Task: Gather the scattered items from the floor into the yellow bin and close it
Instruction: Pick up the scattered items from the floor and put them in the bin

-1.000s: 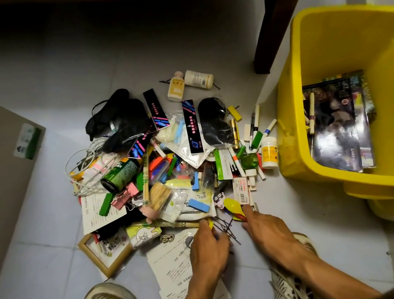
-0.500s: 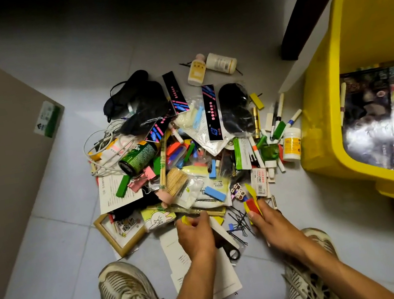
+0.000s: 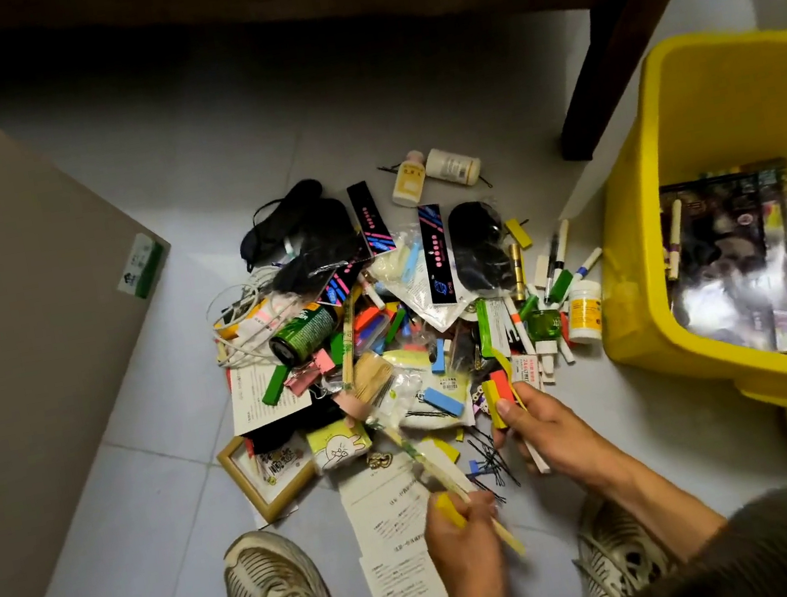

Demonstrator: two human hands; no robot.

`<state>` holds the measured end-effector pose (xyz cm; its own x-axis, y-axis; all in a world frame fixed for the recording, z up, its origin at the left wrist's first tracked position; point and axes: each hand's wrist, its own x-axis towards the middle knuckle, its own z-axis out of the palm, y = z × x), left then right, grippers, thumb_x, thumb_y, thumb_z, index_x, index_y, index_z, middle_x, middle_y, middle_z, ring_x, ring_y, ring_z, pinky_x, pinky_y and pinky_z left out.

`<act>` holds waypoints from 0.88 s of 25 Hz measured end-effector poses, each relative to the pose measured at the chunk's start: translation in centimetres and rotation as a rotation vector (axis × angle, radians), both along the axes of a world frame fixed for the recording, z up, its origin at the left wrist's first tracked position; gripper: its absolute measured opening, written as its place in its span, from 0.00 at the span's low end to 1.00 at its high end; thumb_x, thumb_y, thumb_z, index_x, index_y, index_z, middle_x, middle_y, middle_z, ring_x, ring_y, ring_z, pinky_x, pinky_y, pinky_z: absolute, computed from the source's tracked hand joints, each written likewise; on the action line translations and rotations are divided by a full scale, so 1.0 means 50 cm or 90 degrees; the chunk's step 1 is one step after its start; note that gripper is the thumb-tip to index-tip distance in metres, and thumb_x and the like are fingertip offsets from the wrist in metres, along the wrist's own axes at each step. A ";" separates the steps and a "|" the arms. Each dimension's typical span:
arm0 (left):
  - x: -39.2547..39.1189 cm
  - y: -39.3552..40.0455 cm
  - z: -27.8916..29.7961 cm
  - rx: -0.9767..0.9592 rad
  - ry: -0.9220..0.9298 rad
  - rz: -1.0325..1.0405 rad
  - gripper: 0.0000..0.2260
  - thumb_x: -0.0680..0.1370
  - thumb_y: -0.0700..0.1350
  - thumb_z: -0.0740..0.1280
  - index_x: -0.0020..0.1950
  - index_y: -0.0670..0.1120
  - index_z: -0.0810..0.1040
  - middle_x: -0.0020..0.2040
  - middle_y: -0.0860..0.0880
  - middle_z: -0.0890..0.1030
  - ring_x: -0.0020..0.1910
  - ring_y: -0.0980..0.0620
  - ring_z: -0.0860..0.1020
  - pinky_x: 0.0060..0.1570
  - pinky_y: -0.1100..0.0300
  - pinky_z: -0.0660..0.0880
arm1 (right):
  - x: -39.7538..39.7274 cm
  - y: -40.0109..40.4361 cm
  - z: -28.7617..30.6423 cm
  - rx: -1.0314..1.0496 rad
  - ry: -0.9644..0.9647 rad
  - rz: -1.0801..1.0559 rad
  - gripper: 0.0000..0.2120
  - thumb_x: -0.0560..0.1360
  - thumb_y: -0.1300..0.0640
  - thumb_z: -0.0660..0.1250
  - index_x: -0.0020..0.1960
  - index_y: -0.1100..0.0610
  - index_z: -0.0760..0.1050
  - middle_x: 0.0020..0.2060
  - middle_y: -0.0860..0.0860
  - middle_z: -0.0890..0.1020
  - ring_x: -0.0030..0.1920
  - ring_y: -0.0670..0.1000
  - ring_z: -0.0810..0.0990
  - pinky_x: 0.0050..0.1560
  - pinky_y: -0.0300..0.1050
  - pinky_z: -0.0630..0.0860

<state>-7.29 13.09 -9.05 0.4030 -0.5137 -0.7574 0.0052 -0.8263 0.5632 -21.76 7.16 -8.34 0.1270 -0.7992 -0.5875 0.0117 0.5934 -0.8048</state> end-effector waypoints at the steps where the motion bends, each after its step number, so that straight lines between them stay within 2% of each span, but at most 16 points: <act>1: -0.008 0.019 0.021 -0.030 -0.001 -0.076 0.07 0.76 0.39 0.71 0.40 0.47 0.76 0.33 0.56 0.83 0.36 0.57 0.82 0.38 0.59 0.77 | -0.004 0.000 0.019 0.004 -0.020 -0.012 0.06 0.82 0.50 0.59 0.54 0.50 0.73 0.38 0.54 0.82 0.26 0.46 0.71 0.23 0.38 0.67; 2: -0.014 0.029 0.042 -0.054 0.001 -0.144 0.07 0.78 0.40 0.68 0.41 0.48 0.75 0.35 0.61 0.83 0.36 0.63 0.81 0.40 0.62 0.76 | -0.010 0.001 0.039 0.006 -0.045 -0.029 0.07 0.82 0.50 0.59 0.57 0.51 0.73 0.39 0.54 0.82 0.25 0.47 0.69 0.23 0.38 0.65; 4: -0.028 0.013 0.087 -0.104 0.010 -0.231 0.06 0.81 0.42 0.64 0.44 0.50 0.74 0.38 0.66 0.82 0.36 0.66 0.80 0.43 0.60 0.78 | -0.034 0.004 0.084 0.008 -0.102 -0.100 0.09 0.83 0.52 0.59 0.59 0.54 0.72 0.38 0.56 0.80 0.24 0.47 0.66 0.22 0.37 0.62; 6: -0.062 -0.037 0.136 -0.146 0.050 -0.297 0.05 0.81 0.41 0.63 0.46 0.46 0.75 0.41 0.60 0.83 0.34 0.63 0.80 0.42 0.55 0.79 | -0.075 0.008 0.132 0.011 -0.131 -0.215 0.09 0.82 0.53 0.59 0.59 0.57 0.72 0.37 0.57 0.79 0.22 0.46 0.66 0.20 0.36 0.61; 8: -0.120 -0.095 0.191 -0.165 0.113 -0.393 0.03 0.80 0.39 0.62 0.47 0.42 0.74 0.42 0.52 0.84 0.32 0.57 0.80 0.41 0.50 0.80 | -0.128 0.021 0.180 0.003 -0.108 -0.316 0.10 0.82 0.52 0.60 0.56 0.58 0.73 0.36 0.56 0.78 0.21 0.45 0.67 0.19 0.36 0.62; 11: -0.227 -0.175 0.264 -0.200 0.153 -0.555 0.03 0.79 0.37 0.60 0.50 0.41 0.72 0.45 0.46 0.84 0.34 0.51 0.80 0.41 0.50 0.79 | -0.210 0.026 0.245 0.011 -0.066 -0.442 0.10 0.83 0.52 0.58 0.50 0.58 0.72 0.34 0.55 0.78 0.22 0.46 0.71 0.18 0.37 0.64; 13: -0.295 -0.216 0.296 -0.219 0.178 -0.601 0.04 0.78 0.36 0.61 0.48 0.44 0.72 0.48 0.41 0.83 0.37 0.48 0.79 0.41 0.49 0.79 | -0.259 0.014 0.276 0.029 0.005 -0.509 0.11 0.83 0.52 0.59 0.47 0.57 0.73 0.34 0.54 0.78 0.24 0.47 0.74 0.18 0.38 0.65; 15: -0.347 -0.250 0.317 -0.189 0.261 -0.574 0.04 0.79 0.41 0.64 0.53 0.48 0.72 0.53 0.41 0.82 0.40 0.48 0.79 0.42 0.52 0.79 | -0.302 -0.009 0.299 0.024 0.034 -0.548 0.12 0.82 0.50 0.60 0.46 0.57 0.73 0.35 0.55 0.79 0.28 0.50 0.73 0.20 0.39 0.67; 16: -0.359 -0.265 0.322 -0.161 0.319 -0.534 0.09 0.80 0.44 0.64 0.59 0.49 0.72 0.56 0.41 0.81 0.44 0.48 0.79 0.46 0.51 0.79 | -0.316 -0.025 0.307 0.024 -0.012 -0.570 0.12 0.82 0.49 0.60 0.48 0.58 0.73 0.37 0.56 0.80 0.31 0.52 0.75 0.24 0.42 0.71; 17: -0.361 -0.276 0.321 -0.134 0.366 -0.488 0.14 0.81 0.47 0.64 0.66 0.50 0.70 0.59 0.42 0.79 0.50 0.47 0.79 0.52 0.50 0.78 | -0.325 -0.038 0.313 0.031 -0.081 -0.597 0.12 0.82 0.49 0.60 0.51 0.59 0.72 0.41 0.58 0.80 0.36 0.55 0.78 0.32 0.47 0.76; 18: -0.351 -0.283 0.319 -0.121 0.387 -0.449 0.18 0.82 0.49 0.62 0.70 0.49 0.68 0.61 0.44 0.78 0.55 0.46 0.78 0.55 0.50 0.77 | -0.332 -0.047 0.313 0.030 -0.146 -0.629 0.13 0.82 0.50 0.59 0.57 0.60 0.72 0.47 0.60 0.79 0.46 0.58 0.80 0.44 0.53 0.79; 20: -0.307 -0.282 0.303 -0.133 0.386 -0.392 0.21 0.83 0.49 0.60 0.74 0.46 0.65 0.64 0.45 0.76 0.60 0.47 0.76 0.55 0.53 0.76 | -0.333 -0.057 0.311 0.022 -0.208 -0.661 0.15 0.83 0.52 0.58 0.66 0.59 0.68 0.60 0.61 0.75 0.64 0.61 0.75 0.62 0.57 0.73; 22: -0.249 -0.274 0.279 -0.152 0.365 -0.339 0.19 0.83 0.48 0.60 0.74 0.44 0.67 0.63 0.45 0.77 0.57 0.48 0.77 0.50 0.57 0.76 | -0.313 -0.056 0.302 0.009 -0.216 -0.649 0.17 0.83 0.54 0.57 0.70 0.59 0.66 0.70 0.60 0.70 0.72 0.60 0.69 0.71 0.58 0.66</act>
